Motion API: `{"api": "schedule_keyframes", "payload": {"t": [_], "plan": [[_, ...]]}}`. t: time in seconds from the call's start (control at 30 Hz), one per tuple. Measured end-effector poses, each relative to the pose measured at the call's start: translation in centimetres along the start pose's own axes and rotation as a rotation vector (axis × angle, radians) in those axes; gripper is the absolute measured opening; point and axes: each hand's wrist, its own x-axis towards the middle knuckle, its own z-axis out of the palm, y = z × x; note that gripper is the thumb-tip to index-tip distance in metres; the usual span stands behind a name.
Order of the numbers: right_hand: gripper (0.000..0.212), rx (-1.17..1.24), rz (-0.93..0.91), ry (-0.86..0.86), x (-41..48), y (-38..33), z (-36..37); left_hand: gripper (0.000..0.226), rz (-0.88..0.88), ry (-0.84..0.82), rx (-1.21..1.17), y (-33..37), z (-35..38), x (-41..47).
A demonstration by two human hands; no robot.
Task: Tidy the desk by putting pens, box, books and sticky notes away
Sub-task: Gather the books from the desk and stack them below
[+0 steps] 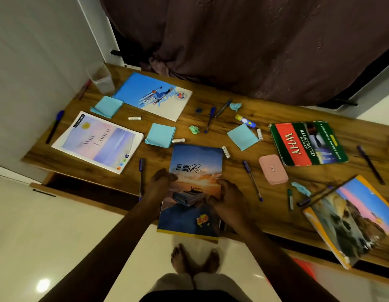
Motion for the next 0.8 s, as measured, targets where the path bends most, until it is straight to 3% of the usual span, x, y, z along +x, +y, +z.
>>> {"api": "schedule_keyframes", "payload": {"t": [0.27, 0.43, 0.57, 0.8], "plan": [[0.056, 0.116, -0.026, -0.024, -0.4, 1.4, 0.2, 0.028, 0.017, -0.012, 0.063, 0.7, 1.3, -0.3], [0.052, 0.1, -0.162, 0.021, 1.0, 0.7, -0.6, 0.017, 0.059, 0.073, -0.087, 1.6, 0.4, -1.5], [0.049, 0.071, -0.296, 0.007, 3.8, -2.4, -0.6, 0.015, 0.155, 0.172, -0.215, 2.5, -2.4, -1.9], [0.051, 0.069, -0.493, -0.199, 7.3, -11.9, 2.5, 0.044, 0.104, 0.397, -0.399, 3.7, -10.3, -0.7]]}}
